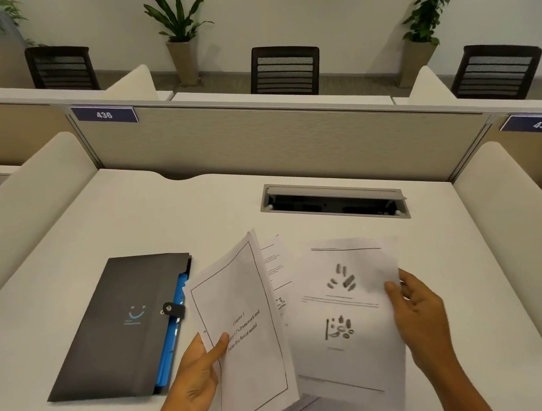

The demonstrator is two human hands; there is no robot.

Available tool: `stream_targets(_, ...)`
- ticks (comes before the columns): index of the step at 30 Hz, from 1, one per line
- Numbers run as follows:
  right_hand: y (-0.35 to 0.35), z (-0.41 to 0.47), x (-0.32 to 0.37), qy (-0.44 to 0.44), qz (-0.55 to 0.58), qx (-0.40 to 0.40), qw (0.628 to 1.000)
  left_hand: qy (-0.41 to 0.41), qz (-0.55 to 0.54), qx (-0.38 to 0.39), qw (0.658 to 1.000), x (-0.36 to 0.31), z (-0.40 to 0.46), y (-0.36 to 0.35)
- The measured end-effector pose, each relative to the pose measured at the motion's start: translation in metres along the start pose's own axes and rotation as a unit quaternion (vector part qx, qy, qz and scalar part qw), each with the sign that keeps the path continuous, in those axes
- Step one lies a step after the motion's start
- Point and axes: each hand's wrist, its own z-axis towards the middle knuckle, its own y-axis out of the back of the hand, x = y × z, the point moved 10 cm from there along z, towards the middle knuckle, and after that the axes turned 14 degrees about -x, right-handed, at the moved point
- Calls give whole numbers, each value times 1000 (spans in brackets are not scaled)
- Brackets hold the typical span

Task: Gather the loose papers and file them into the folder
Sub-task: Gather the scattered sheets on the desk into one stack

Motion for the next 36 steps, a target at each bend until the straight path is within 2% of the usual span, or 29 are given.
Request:
stream_targets(6,-52,-33,38,12,53,102,993,5,34,61,998,-1,-12,-14)
stream_targets(11,-86,-57,51,49,19,160,986,20,70,92,993,3,-22,-20)
stream_targets(16,-115,-77,45,57,3,201,978,38,85,81,992,10,-25,-14)
stream_targets(22,-138,-99,45,62,-18,239,969,76,23,65,995,16,-29,-3)
stream_targets(27,-154,-119,52,77,-26,274,958,95,20,47,994,21,-29,5)
stream_targets(31,-158,-126,50,15,2,291,957,117,42,31,992,27,-31,12)
stream_targets(36,-168,-133,41,-85,47,355,930,108,83,19,990,27,-33,17)
